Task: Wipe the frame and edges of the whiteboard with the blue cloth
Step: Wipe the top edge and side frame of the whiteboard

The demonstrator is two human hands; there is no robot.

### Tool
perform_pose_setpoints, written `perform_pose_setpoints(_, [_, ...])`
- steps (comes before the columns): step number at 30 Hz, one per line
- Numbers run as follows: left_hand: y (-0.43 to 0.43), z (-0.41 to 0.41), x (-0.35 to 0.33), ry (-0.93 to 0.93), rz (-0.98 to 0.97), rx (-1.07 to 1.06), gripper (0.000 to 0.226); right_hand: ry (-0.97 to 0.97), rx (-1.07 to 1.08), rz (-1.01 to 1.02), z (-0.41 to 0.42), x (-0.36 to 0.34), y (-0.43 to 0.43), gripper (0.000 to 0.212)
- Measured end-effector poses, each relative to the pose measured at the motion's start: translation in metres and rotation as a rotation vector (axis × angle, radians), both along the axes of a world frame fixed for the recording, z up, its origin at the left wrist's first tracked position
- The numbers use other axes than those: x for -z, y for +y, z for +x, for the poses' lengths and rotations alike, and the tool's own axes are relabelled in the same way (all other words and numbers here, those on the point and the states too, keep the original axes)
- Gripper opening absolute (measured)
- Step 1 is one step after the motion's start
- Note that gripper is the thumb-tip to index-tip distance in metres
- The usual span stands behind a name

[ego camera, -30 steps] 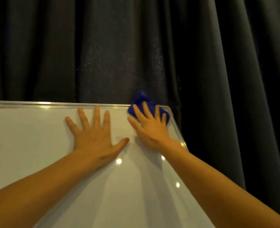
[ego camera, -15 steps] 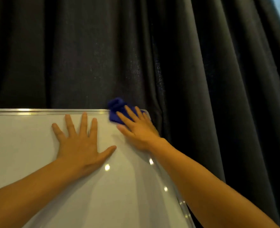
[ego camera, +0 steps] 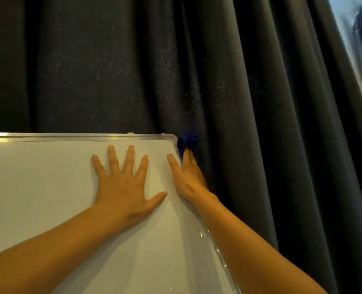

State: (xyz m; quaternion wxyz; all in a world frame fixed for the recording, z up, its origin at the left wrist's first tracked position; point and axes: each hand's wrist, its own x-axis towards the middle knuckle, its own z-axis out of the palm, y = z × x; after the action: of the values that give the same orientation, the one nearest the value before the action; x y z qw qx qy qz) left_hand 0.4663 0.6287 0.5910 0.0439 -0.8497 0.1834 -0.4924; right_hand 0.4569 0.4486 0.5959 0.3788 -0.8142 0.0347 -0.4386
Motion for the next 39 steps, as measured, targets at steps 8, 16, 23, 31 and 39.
perform_pose_setpoints(8, [-0.02, -0.005, -0.002, -0.067, 0.044, 0.045, 0.114, -0.088, 0.012, -0.21, -0.057, 0.108, 0.006, 0.084])
perform_pose_setpoints(16, [-0.046, -0.004, 0.026, -0.015, 0.242, 0.093, 0.107, 0.124, 0.173, -0.247, -0.066, 0.108, 0.014, 0.094])
perform_pose_setpoints(23, [-0.029, 0.004, 0.027, -0.016, 0.298, 0.204, 0.103, 0.268, 0.348, -0.14, -0.118, 0.26, 0.044, 0.094])
perform_pose_setpoints(31, [-0.051, -0.025, 0.075, 0.01, 0.485, 0.315, 0.099, 0.321, 0.366, -0.025, -0.168, 0.33, 0.087, 0.092])
perform_pose_setpoints(39, [-0.086, -0.069, 0.178, -0.008, 0.945, 0.528, 0.088, 0.25, 0.551, 0.427, -0.214, 0.413, 0.081, 0.061])
